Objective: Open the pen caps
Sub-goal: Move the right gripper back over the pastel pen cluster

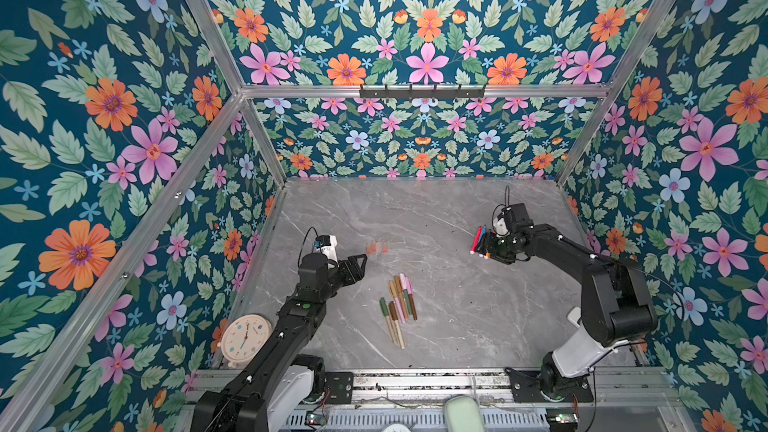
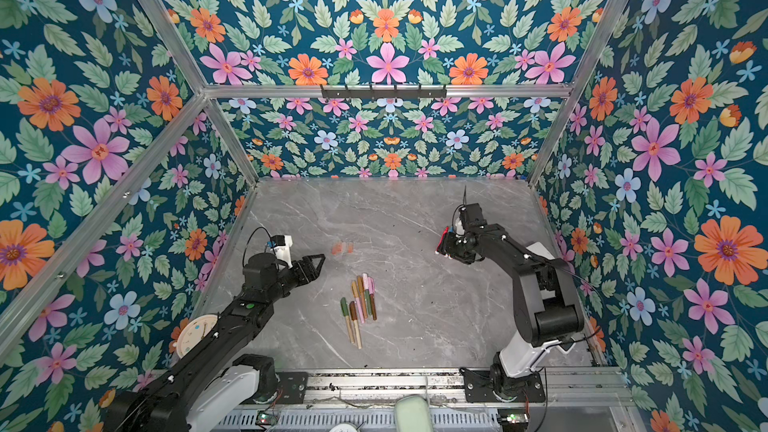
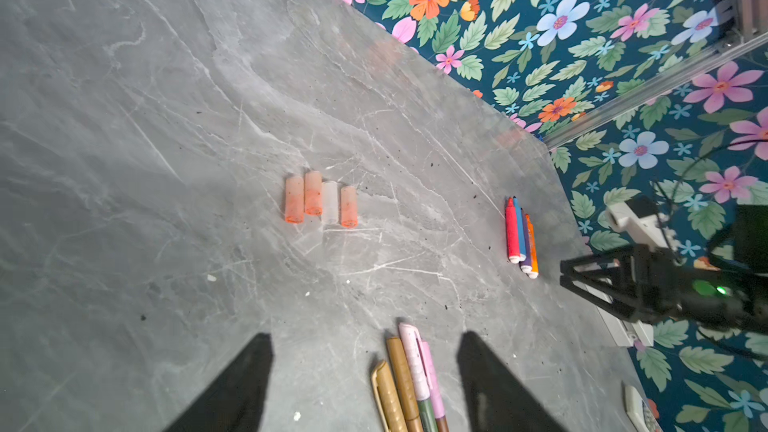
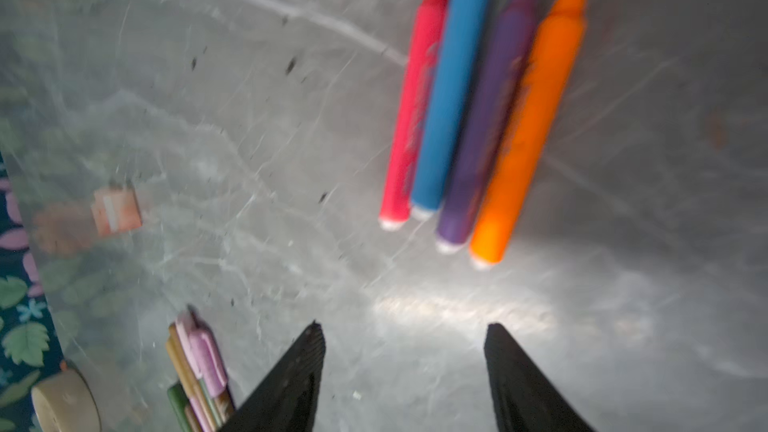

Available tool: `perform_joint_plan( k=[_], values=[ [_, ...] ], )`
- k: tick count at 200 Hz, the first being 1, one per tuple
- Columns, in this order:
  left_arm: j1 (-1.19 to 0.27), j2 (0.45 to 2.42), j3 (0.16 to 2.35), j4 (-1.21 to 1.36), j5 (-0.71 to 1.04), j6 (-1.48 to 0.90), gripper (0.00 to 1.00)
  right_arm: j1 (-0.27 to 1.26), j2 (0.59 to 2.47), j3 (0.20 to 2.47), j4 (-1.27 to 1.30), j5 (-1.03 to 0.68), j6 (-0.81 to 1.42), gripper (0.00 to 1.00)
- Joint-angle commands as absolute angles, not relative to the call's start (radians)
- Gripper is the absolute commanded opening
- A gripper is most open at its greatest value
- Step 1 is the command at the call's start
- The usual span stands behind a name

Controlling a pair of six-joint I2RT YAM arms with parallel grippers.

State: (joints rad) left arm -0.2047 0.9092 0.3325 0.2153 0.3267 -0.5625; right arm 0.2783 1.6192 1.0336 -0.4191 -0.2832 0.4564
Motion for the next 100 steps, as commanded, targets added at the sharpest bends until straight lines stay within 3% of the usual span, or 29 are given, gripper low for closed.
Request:
perform_joint_plan(
  k=[1,42,100],
  values=[
    [-0.204,0.844,0.251,0.383,0.255,-0.541,1.0,0.439,1.614,1.028,-0.451,-0.233,0.455,0.63],
    [-0.203,0.674,0.103,0.546,0.148,-0.562,1.0,0.788,1.698,1.128,-0.526,-0.124,0.494,0.62],
    [-0.202,0.682,0.046,0.644,0.116,-0.529,1.0,0.94,1.769,1.198,-0.606,-0.051,0.548,0.46]
  ],
)
